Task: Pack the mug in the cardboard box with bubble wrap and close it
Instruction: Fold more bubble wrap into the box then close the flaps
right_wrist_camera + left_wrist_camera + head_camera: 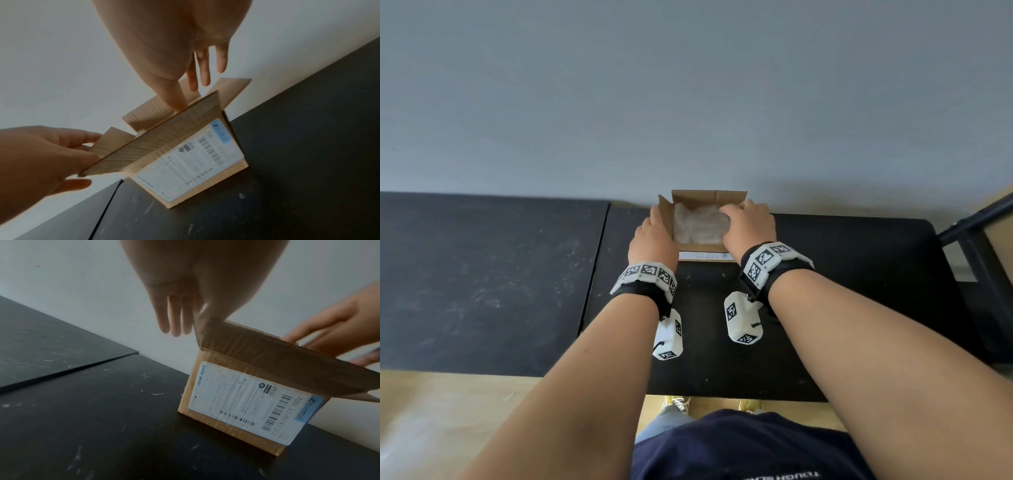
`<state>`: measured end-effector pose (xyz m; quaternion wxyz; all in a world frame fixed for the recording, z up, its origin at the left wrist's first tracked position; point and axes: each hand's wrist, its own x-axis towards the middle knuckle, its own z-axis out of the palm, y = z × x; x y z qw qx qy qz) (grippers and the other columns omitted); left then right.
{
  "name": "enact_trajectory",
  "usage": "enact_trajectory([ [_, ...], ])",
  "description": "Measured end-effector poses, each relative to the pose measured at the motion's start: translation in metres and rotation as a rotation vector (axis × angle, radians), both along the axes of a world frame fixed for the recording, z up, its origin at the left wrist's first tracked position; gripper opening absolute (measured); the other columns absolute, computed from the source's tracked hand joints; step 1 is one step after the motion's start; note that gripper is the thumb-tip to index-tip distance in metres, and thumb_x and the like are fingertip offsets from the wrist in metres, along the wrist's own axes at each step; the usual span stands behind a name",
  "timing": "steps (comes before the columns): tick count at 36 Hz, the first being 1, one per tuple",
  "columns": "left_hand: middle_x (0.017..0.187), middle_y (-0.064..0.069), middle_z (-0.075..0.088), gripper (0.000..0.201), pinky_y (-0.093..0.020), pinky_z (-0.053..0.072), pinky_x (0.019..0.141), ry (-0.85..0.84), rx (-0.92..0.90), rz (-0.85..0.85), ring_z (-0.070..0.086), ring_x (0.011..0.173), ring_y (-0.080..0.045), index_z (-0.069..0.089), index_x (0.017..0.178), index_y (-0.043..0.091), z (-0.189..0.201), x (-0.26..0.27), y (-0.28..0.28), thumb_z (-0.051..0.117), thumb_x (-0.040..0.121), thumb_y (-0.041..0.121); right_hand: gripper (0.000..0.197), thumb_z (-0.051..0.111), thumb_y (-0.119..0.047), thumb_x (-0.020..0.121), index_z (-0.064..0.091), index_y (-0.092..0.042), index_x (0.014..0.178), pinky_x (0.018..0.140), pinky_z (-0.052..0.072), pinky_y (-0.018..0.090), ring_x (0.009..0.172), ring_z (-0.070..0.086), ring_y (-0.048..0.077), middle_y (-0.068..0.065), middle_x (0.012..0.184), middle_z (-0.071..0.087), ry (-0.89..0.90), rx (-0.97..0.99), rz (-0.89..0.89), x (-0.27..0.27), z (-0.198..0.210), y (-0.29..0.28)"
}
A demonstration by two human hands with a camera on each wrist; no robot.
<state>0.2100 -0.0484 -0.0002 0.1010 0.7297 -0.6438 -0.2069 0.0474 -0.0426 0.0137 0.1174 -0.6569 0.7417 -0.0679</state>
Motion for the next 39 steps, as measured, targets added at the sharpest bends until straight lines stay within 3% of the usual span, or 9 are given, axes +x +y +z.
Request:
enact_trajectory([
  [4, 0.132, -0.009, 0.054, 0.062, -0.038, 0.043, 0.091, -0.045, -0.022, -0.065, 0.05, 0.121, -0.028, 0.026, 0.149, 0.015, 0.001, 0.012, -0.003, 0.047, 0.091, 0.003, 0.053, 0.056, -0.014, 0.089, 0.05, -0.033, 0.138, 0.097, 0.039, 0.039, 0.117, 0.051, 0.027, 0.005, 0.125, 0.054, -0.003, 0.062, 0.138, 0.026, 0.006, -0.014],
  [7, 0.118, -0.007, 0.062, 0.061, -0.034, 0.041, 0.091, -0.113, -0.102, -0.136, 0.057, 0.108, -0.026, 0.029, 0.146, 0.013, -0.001, 0.02, -0.006, 0.051, 0.09, 0.007, 0.055, 0.052, -0.014, 0.09, 0.046, -0.035, 0.14, 0.095, 0.038, 0.04, 0.115, 0.052, 0.03, 0.006, 0.122, 0.055, 0.053, 0.124, 0.207, 0.047, 0.007, -0.025],
  [13, 0.097, 0.002, 0.069, 0.058, -0.031, 0.035, 0.099, -0.171, -0.192, -0.211, 0.063, 0.091, -0.022, 0.04, 0.141, 0.016, -0.007, 0.032, -0.007, 0.053, 0.085, 0.013, 0.041, 0.047, -0.026, 0.092, 0.045, -0.033, 0.133, 0.079, 0.041, 0.039, 0.104, 0.057, 0.032, 0.006, 0.11, 0.052, 0.09, 0.195, 0.21, 0.072, 0.001, -0.036],
  [16, 0.095, -0.001, 0.07, 0.051, -0.03, 0.032, 0.102, -0.146, -0.197, -0.217, 0.062, 0.094, -0.023, 0.044, 0.138, 0.016, -0.007, 0.039, -0.007, 0.054, 0.088, 0.017, 0.048, 0.052, -0.019, 0.091, 0.044, -0.031, 0.137, 0.086, 0.044, 0.042, 0.105, 0.056, 0.032, 0.008, 0.115, 0.05, 0.088, 0.188, 0.186, 0.079, 0.0, -0.036],
  [20, 0.09, -0.003, 0.071, 0.043, -0.03, 0.033, 0.1, -0.084, -0.191, -0.198, 0.063, 0.093, -0.026, 0.054, 0.131, 0.014, -0.006, 0.046, -0.01, 0.053, 0.088, 0.017, 0.051, 0.052, -0.018, 0.089, 0.042, -0.027, 0.138, 0.087, 0.043, 0.043, 0.107, 0.058, 0.031, 0.006, 0.119, 0.054, 0.126, 0.14, 0.144, 0.083, -0.004, -0.033],
  [24, 0.086, -0.003, 0.071, 0.033, -0.03, 0.035, 0.096, -0.058, -0.19, -0.167, 0.063, 0.09, -0.027, 0.062, 0.118, 0.013, -0.007, 0.048, -0.015, 0.054, 0.087, 0.024, 0.039, 0.05, -0.017, 0.092, 0.05, -0.018, 0.132, 0.081, 0.045, 0.04, 0.105, 0.06, 0.034, 0.01, 0.117, 0.061, 0.166, 0.091, 0.149, 0.084, -0.012, -0.033],
  [28, 0.093, -0.006, 0.069, 0.034, -0.029, 0.033, 0.098, -0.05, -0.175, -0.147, 0.059, 0.098, -0.028, 0.06, 0.118, 0.011, -0.008, 0.047, -0.021, 0.054, 0.086, 0.019, 0.031, 0.048, -0.014, 0.094, 0.056, -0.014, 0.124, 0.075, 0.045, 0.038, 0.103, 0.061, 0.034, 0.013, 0.118, 0.062, 0.163, 0.12, 0.144, 0.083, -0.016, -0.039],
  [35, 0.096, -0.008, 0.066, 0.034, -0.029, 0.032, 0.098, 0.009, -0.185, -0.097, 0.056, 0.099, -0.027, 0.06, 0.113, 0.009, -0.006, 0.04, -0.028, 0.053, 0.08, 0.011, 0.027, 0.05, -0.02, 0.092, 0.063, -0.014, 0.114, 0.081, 0.049, 0.042, 0.103, 0.061, 0.033, 0.012, 0.113, 0.064, 0.114, 0.255, 0.121, 0.081, -0.014, -0.055],
  [39, 0.095, -0.007, 0.066, 0.033, -0.028, 0.032, 0.096, 0.021, -0.188, -0.098, 0.056, 0.097, -0.026, 0.06, 0.11, 0.009, -0.004, 0.039, -0.031, 0.053, 0.078, 0.01, 0.02, 0.049, -0.013, 0.089, 0.068, -0.017, 0.095, 0.085, 0.051, 0.04, 0.091, 0.062, 0.029, 0.006, 0.099, 0.068, 0.111, 0.369, 0.114, 0.086, -0.011, -0.065],
])
